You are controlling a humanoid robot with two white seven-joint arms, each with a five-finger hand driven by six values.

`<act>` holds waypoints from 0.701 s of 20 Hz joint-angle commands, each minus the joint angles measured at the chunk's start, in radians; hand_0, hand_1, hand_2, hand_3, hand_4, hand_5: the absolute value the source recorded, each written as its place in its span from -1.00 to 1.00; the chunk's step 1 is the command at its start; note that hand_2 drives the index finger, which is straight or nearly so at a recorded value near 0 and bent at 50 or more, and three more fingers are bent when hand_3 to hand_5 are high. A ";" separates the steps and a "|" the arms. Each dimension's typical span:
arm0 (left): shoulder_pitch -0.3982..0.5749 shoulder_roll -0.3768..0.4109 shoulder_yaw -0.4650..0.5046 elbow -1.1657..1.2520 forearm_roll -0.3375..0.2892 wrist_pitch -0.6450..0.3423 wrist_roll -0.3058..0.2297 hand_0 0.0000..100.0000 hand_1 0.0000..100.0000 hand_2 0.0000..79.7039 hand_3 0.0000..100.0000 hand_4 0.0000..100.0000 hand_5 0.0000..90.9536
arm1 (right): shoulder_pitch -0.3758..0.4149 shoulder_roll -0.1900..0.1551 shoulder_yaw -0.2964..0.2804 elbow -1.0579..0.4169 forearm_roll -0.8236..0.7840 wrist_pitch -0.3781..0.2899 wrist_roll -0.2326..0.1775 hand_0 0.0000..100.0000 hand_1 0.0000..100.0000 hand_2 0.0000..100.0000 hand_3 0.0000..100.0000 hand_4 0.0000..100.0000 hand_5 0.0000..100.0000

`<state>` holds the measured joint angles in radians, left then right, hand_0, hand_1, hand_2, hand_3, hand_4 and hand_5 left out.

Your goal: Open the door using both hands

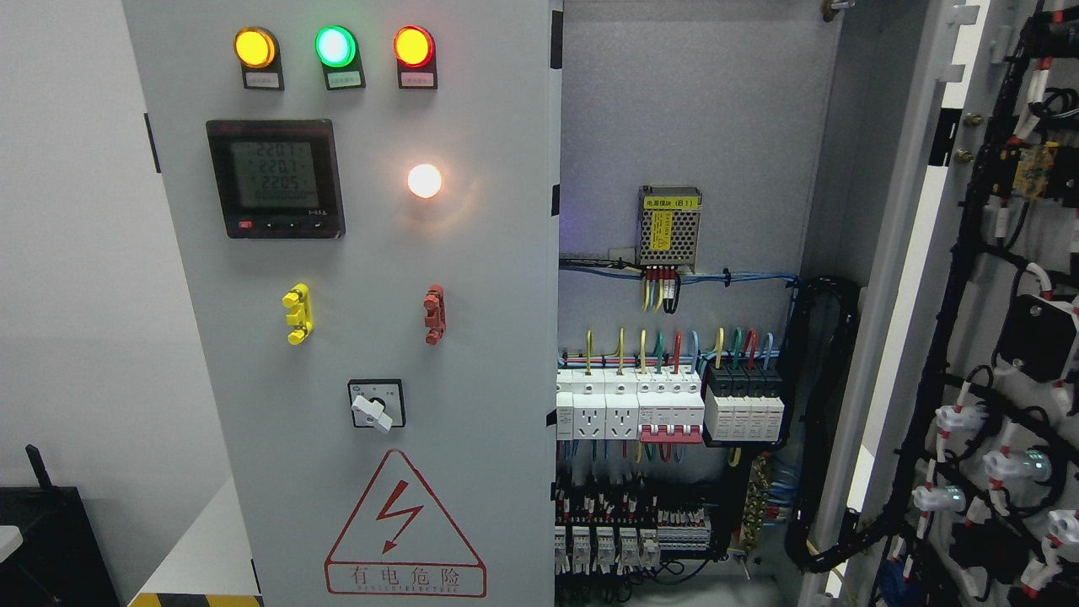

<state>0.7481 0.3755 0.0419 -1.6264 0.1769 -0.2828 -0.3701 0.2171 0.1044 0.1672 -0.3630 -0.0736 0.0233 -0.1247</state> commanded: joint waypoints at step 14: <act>-0.571 -0.334 0.046 1.532 -0.155 -0.019 0.111 -0.76 -0.22 -1.00 -1.00 -1.00 -1.00 | 0.001 0.001 0.000 0.001 0.000 0.000 -0.001 -0.76 -0.22 -1.00 -1.00 -1.00 -1.00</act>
<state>0.4321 0.1904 0.0759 -0.8834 0.0163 -0.3024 -0.2623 0.2178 0.1049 0.1672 -0.3626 -0.0726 0.0242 -0.1253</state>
